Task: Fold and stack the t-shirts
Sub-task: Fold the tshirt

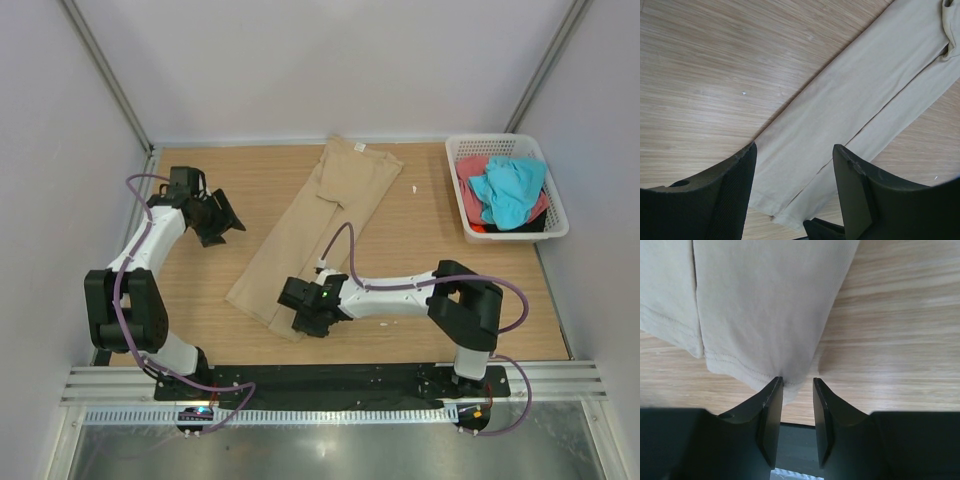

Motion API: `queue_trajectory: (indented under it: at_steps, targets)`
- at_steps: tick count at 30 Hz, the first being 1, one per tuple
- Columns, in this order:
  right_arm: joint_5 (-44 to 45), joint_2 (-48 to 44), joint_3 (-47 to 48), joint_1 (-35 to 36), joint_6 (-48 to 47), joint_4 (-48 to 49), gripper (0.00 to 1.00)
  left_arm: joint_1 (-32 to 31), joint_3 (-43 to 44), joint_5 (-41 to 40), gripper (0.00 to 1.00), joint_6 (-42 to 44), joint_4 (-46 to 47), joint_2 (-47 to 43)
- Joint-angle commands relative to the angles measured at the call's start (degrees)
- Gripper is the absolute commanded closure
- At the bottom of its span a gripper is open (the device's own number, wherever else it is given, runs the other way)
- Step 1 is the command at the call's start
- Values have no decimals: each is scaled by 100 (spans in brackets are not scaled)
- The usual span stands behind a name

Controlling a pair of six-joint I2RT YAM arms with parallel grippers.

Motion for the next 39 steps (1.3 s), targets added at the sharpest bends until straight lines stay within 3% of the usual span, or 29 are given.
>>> queue_trajectory:
  at_steps: [1,8,15,20,28,35,39]
  targets:
    - [116,34,80,154,146,71,64,32,-3,112,36,73,146,30]
    - [64,122,-43,172,-20,10,70,40,-21,103,36,73,146,22]
    - [81,175,-182,163,-389,-667,99,-3,-187,410,36,126,163,-180]
    - [125,-545,-1070,163,-460,-781,99,-284,-670,516,36,170,58,-601]
    - [424,-1933,-2106,163,-461,-2406,99,-1970,-1338,-195,36,-40,-144,-1278]
    - [222,-3261,-2864,163,-223,-2240,99,-3534,-2023,-845,36,-857,-92,-1745]
    - [196,-3525,-2934,163,-170,-2240,99,-3975,-2445,-741,37,-1322,206,-1754]
